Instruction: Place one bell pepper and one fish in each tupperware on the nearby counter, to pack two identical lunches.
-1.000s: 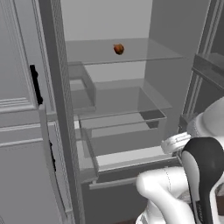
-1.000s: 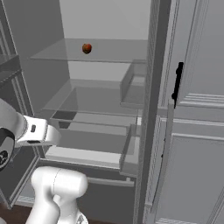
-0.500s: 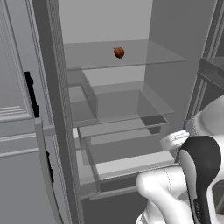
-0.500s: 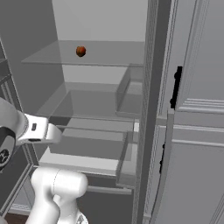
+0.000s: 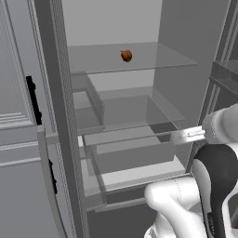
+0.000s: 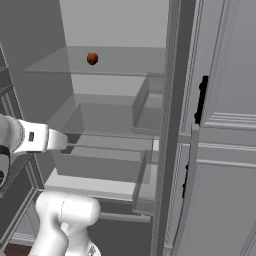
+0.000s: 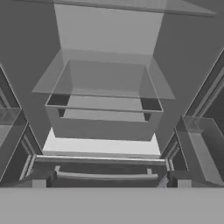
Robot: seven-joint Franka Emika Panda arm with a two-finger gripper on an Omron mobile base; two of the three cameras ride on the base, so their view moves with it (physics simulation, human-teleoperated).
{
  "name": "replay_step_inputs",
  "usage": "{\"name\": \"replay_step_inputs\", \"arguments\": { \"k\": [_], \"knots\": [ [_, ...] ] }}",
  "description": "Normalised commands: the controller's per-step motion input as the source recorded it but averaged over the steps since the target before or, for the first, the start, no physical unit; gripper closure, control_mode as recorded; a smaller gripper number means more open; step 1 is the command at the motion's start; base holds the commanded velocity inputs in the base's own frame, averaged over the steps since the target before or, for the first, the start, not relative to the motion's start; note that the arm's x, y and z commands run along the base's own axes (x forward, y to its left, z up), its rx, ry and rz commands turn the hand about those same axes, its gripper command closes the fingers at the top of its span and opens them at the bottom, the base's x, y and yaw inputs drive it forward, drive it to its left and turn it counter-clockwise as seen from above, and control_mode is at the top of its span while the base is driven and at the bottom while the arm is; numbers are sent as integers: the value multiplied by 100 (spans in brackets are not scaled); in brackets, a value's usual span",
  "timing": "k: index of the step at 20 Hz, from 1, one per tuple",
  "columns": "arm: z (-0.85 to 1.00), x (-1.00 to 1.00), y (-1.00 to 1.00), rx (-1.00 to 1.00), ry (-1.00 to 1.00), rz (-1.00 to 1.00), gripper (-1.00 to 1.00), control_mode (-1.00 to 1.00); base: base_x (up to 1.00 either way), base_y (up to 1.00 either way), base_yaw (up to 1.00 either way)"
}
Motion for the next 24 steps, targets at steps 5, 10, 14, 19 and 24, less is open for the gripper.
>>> {"name": "replay_step_inputs", "arguments": {
  "k": [5, 10, 14, 19, 24],
  "knots": [
    [79, 0, 1, 6, -15, 0, -100, -100, 0, 0, 0],
    [66, 3, 20, -2, -5, 0, -100, -100, 0, 0, 0],
    [54, 38, 3, 0, -8, 0, -100, -100, 0, 0, 0],
    [13, 76, 0, 3, 0, 0, -100, -100, 0, 0, 0],
    [0, 90, 1, 1, 0, 0, -100, -100, 0, 0, 0]
  ]
}}
